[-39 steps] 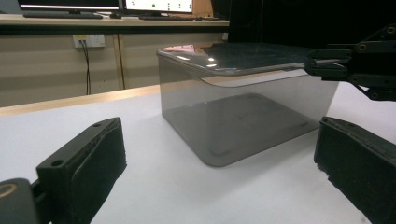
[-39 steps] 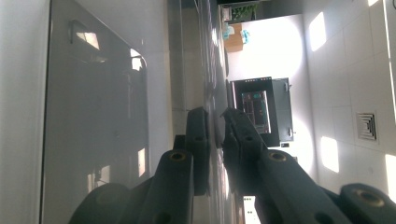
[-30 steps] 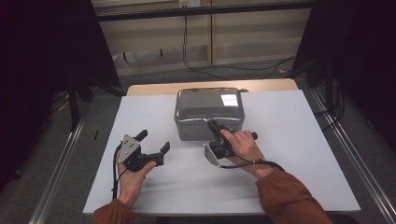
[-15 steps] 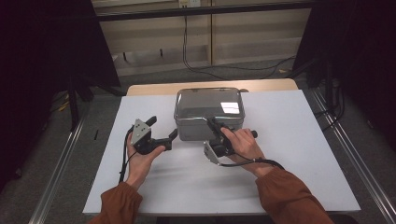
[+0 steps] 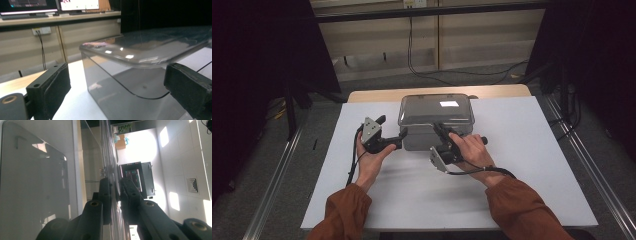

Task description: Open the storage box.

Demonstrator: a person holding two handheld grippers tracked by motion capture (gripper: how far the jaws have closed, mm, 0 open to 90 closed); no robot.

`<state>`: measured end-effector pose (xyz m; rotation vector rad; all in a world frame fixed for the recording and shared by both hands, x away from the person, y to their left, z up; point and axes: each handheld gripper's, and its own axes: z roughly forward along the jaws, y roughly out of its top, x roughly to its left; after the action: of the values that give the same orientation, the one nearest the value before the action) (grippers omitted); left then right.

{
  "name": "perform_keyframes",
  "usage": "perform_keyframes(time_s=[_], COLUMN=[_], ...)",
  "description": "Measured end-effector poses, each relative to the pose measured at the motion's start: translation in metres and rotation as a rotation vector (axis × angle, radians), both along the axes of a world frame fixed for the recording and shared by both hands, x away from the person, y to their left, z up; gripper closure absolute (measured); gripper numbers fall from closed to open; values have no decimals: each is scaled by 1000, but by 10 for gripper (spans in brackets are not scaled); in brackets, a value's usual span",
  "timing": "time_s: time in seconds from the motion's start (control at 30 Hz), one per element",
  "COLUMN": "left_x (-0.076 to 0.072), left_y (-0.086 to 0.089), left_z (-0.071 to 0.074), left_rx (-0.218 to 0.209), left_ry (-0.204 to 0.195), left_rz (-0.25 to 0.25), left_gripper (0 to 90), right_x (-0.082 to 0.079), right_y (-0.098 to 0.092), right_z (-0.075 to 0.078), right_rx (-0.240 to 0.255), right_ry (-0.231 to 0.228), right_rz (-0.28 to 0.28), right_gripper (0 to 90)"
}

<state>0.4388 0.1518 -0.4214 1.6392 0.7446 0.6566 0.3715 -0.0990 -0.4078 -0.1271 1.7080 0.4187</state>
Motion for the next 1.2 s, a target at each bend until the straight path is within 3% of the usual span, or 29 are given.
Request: perform_keyframes(time_s=[0.2,0.27,0.37,0.47,0.67,0.77,0.83,0.97,1.07,1.2], left_x=[4,5,7,8,8,7,7,7,7,7], left_y=[0,-1,-2,-3,-2,-3,-3,-3,-4,-4], left_z=[-2,-1,1,0,2,3,3,4,5,5], left_rx=[13,-7,34,28,25,25,34,29,24,26], left_ry=[-1,10,-12,-16,-33,-38,-41,-47,-54,-52], left_rz=[7,2,9,7,1,-1,1,0,0,1], left_gripper=[66,81,80,83,96,100,99,101,106,106], right_x=[0,0,2,5,13,16,18,19,21,27], right_y=[1,2,3,1,-7,-13,-18,-26,-31,-41], right_z=[0,-2,-2,-1,1,2,3,6,8,12], right_rx=[-3,-3,15,45,174,262,335,426,465,592], right_ry=[2,6,16,37,131,174,228,261,273,345], right_rz=[1,-1,7,1,-22,-32,-47,-50,-63,-59], right_gripper=[798,791,754,694,553,498,442,359,270,228])
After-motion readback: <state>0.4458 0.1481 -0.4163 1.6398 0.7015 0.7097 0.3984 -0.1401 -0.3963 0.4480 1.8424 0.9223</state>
